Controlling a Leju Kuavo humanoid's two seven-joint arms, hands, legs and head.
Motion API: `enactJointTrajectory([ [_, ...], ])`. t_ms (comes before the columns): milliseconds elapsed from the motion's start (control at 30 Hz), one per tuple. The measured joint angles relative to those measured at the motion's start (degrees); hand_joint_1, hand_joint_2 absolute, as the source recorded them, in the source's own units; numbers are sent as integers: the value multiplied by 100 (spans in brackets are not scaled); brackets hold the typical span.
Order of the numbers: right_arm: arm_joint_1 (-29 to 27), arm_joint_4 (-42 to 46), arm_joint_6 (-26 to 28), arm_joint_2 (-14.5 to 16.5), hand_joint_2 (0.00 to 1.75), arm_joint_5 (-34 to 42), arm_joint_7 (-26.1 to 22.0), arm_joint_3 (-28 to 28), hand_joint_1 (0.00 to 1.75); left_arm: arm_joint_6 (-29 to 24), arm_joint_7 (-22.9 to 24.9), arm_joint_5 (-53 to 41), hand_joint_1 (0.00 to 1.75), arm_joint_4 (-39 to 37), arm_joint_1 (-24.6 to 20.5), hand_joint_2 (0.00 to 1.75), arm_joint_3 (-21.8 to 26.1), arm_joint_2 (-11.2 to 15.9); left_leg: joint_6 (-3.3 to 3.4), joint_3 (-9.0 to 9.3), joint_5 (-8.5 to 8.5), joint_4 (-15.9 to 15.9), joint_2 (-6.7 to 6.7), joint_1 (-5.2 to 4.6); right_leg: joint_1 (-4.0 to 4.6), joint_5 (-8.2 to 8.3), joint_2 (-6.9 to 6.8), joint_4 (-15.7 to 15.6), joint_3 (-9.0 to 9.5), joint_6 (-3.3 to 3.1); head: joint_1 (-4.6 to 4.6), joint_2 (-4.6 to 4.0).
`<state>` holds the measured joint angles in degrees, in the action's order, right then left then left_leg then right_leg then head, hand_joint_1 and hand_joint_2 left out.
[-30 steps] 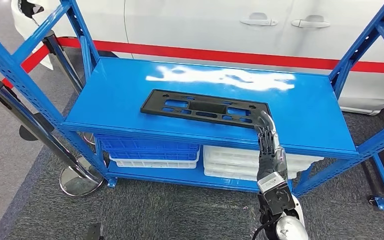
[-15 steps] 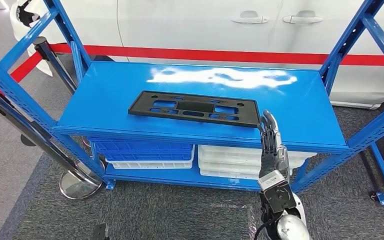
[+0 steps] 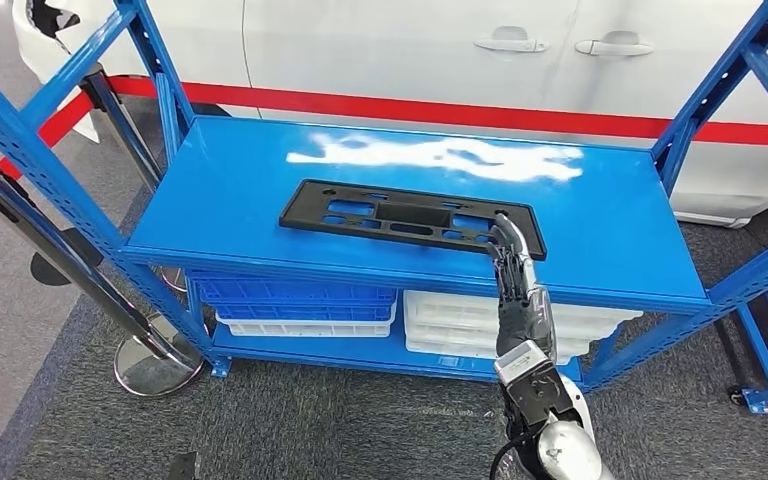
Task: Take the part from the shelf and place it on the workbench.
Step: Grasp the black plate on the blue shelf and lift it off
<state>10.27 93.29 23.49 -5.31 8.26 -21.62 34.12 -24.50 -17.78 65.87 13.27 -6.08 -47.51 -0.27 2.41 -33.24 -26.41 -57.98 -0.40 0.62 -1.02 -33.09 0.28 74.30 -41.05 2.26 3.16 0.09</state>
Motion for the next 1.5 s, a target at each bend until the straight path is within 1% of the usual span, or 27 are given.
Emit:
enactJointTrajectory([
  [33, -18, -9, 15, 0, 0, -1, 1, 1, 0, 0, -3, -18, 0, 0, 4, 0, -1, 0, 1, 5, -4, -2, -1, -4, 1, 105, 0, -74, 30, -11, 0, 0],
  [133, -49, -8, 54, -3, 0, -7, -1, 2, 0, -17, -83, -113, 0, 0, 7, 0, -17, -12, -22, 29, -26, -13, -3, -22, 38, 632, -11, -1165, 549, -102, -2, 0],
  [200, -54, 5, 22, -1, 0, -9, -7, 2, 0, -56, -152, -146, 0, 0, -8, 0, -39, -18, -66, 22, -35, -13, 0, -40, 75, 727, -19, -1576, 744, -150, 6, 0],
  [267, -51, 5, -47, 5, 0, -9, -14, 3, 0, -83, -190, -130, 0, 0, -39, 0, -53, -13, -125, 24, -29, 8, 5, -48, 77, 731, -14, -1623, 757, -183, 13, 0],
  [333, -32, -13, -106, 22, 0, -9, -16, 11, 0, -25, -182, -111, 0, 0, -67, 0, -55, -2, -186, -11, -116, -92, 8, -42, 43, 761, -16, -1674, 783, -238, 19, 0],
  [367, -15, -25, -131, 33, 0, -8, -19, 21, 0, 63, -148, -129, 0, 0, -76, 0, -62, 2, -214, -95, -242, -284, 8, -37, 24, 773, -22, -1699, 798, -265, 26, 0],
  [467, 23, -74, -214, 61, 0, 5, -25, 67, 0, 337, 12, -177, 0, 0, -66, 0, -120, 2, -276, -577, -719, -1310, 10, -14, 28, 769, -35, -1706, 810, -307, 41, 0],
  [500, 28, -97, -241, 67, 0, 12, -26, 79, 0, 350, 47, -156, 0, 0, -53, 0, -134, 2, -287, -680, -752, -1513, 10, -10, 33, 765, -34, -1701, 811, -312, 41, 0],
  [533, 36, -119, -265, 71, 0, 19, -26, 88, 0, 333, 65, -124, 0, 0, -43, 0, -139, 1, -291, -682, -672, -1506, 10, -7, 35, 760, -29, -1696, 815, -314, 41, 0],
  [567, 50, -137, -284, 74, 0, 23, -26, 96, 0, 308, 73, -93, 0, 0, -33, 0, -139, 2, -287, -580, -499, -1282, 10, -4, 36, 754, -21, -1690, 822, -311, 41, 0],
  [633, 93, -158, -308, 77, 0, 23, -20, 108, 0, 262, 65, -60, 0, 0, -26, 0, -140, 9, -254, -220, -131, -527, 8, -11, 48, 731, -2, -1670, 832, -286, 42, 0],
  [667, 115, -164, -313, 77, 0, 22, -10, 114, 0, 247, 51, -58, 0, 0, -28, 0, -141, 12, -228, -82, -38, -234, 6, -21, 59, 722, 3, -1659, 826, -263, 40, 0],
  [700, 133, -169, -314, 77, 0, 22, 3, 119, 0, 238, 34, -60, 0, 0, -31, 0, -141, 14, -202, -6, -9, -64, 2, -33, 70, 716, 4, -1651, 817, -238, 36, 0],
  [833, 163, -182, -312, 77, 0, 22, 32, 128, 0, 215, 10, -57, 0, 0, -29, 0, -141, 10, -93, 38, -1, 37, -3, -16, 70, 644, -4, -1566, 779, -131, 29, 0],
  [900, 182, -197, -308, 77, 0, 22, 33, 128, 0, 203, 10, -54, 0, 0, -38, 0, -141, 8, -37, 61, 11, 64, 7, 3, 51, 379, -7, -1096, 565, -81, 16, 0],
  [967, 190, -224, -302, 77, 0, 25, 33, 129, 0, 184, 11, -52, 0, 0, -45, 0, -141, 8, -10, 61, 2, 61, 12, 1, 43, 60, -8, -341, 194, -47, 7, 0],
  [1000, 188, -240, -297, 77, 0, 27, 33, 129, 0, 176, 13, -51, 0, 0, -46, 0, -141, 8, -6, 63, -4, 58, 13, 0, 39, -8, -9, -60, 43, -35, 7, 0],
  [1033, 187, -256, -291, 77, 0, 28, 33, 130, 0, 172, 15, -50, 0, 0, -46, 0, -141, 7, -4, 70, -12, 54, 12, 0, 34, 35, -9, 22, -16, -30, 6, 0],
  [1067, 188, -271, -281, 77, 0, 28, 33, 131, 0, 170, 19, -50, 0, 0, -45, 0, -141, 7, -8, 82, -25, 48, 8, 0, 28, 190, -9, -133, 38, -31, 6, 0],
  [1133, 203, -288, -259, 77, 0, 28, 33, 131, 0, 172, 26, -52, 0, 0, -46, 0, -141, 6, -35, 113, -61, 30, 1, -1, 18, 601, -13, -895, 381, -56, 6, 0],
  [1167, 216, -295, -248, 78, 0, 28, 32, 131, 0, 173, 28, -54, 0, 0, -51, 0, -141, 7, -58, 115, -82, 11, -2, -13, 26, 723, -14, -1256, 551, -72, 6, 0],
  [1233, 234, -304, -225, 90, 0, 21, 30, 133, 0, 187, 31, -61, 0, 0, -64, 0, -141, 9, -112, 96, -100, -2, -3, -35, 40, 747, -10, -1547, 681, -115, 14, 0],
  [1300, 230, -309, -197, 102, 0, -3, 30, 134, 0, 240, 39, -67, 0, 0, -71, 0, -141, 15, -170, 81, -108, 2, 1, -38, 40, 751, 0, -1568, 680, -177, 18, 0],
  [1367, 225, -310, -166, 104, 0, -45, 35, 136, 0, 311, 46, -69, 0, 0, -70, 0, -142, 25, -232, 5, -235, -181, 6, -26, 24, 758, -2, -1595, 701, -248, 31, 0],
  [1400, 224, -309, -153, 107, 0, -65, 41, 139, 0, 335, 48, -69, 0, 0, -71, 0, -142, 30, -261, -112, -373, -428, 8, -18, 15, 759, -6, -1608, 715, -280, 41, 0],
  [1467, 212, -309, -141, 109, 0, -83, 60, 150, 0, 349, 49, -71, 0, 0, -67, 0, -143, 30, -297, -487, -687, -1177, 9, -10, 29, 745, -15, -1606, 722, -317, 60, 0],
  [1500, 202, -310, -141, 109, 0, -85, 69, 157, 0, 346, 48, -71, 0, 0, -66, 0, -143, 31, -304, -660, -772, -1487, 9, -8, 40, 738, -16, -1603, 725, -327, 59, 0],
])
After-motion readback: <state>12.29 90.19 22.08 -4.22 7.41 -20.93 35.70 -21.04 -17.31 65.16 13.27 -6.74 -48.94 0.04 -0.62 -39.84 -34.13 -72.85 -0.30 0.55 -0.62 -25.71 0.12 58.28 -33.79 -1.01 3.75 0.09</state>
